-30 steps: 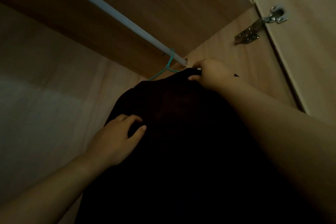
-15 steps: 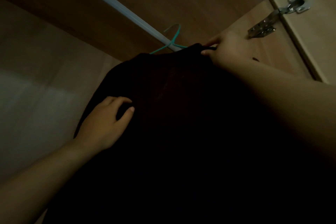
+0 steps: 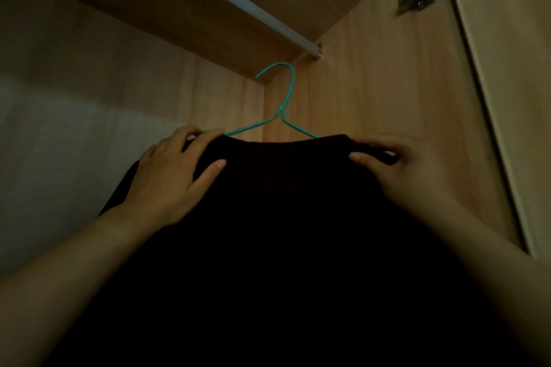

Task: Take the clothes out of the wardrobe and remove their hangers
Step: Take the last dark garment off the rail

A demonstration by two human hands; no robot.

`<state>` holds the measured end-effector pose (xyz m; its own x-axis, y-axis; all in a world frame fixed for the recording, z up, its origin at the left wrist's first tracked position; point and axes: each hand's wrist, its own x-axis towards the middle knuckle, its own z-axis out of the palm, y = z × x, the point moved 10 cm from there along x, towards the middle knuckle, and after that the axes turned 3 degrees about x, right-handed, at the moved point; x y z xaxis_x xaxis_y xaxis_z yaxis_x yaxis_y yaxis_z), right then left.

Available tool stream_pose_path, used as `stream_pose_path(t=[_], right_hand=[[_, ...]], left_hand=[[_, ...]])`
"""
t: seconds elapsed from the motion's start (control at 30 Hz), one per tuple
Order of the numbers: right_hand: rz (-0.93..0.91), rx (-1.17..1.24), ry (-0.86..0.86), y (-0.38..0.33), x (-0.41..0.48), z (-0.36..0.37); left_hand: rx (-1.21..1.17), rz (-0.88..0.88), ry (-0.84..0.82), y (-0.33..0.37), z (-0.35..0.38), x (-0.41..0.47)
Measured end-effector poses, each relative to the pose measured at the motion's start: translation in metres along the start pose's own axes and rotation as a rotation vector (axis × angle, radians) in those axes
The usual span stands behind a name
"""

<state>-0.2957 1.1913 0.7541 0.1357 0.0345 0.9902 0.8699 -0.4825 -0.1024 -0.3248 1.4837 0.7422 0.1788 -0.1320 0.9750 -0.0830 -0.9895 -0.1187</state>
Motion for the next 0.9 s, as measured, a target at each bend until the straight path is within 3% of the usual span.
stream_pose_path(t=[0.13,0.4,0.63,0.9], right_hand=[[0.030,-0.074,-0.018,-0.014,-0.060,-0.023],[0.027,-0.319,-0.145,-0.069,-0.203,-0.032],[0.252,-0.372,-0.077,-0.092,-0.314,-0.103],[0.522,-0.558,0.041,-0.149,-0.440,-0.243]], left_hand=[[-0.074,0.081,-0.107,0.018,-0.010,-0.034],[-0.382,-0.142,-0.093,0.042,-0.034,-0.175],[-0.660,-0.232,-0.262,0.112,-0.041,-0.269],[-0.940,-0.113,-0.452,0.246,-0.084,-0.349]])
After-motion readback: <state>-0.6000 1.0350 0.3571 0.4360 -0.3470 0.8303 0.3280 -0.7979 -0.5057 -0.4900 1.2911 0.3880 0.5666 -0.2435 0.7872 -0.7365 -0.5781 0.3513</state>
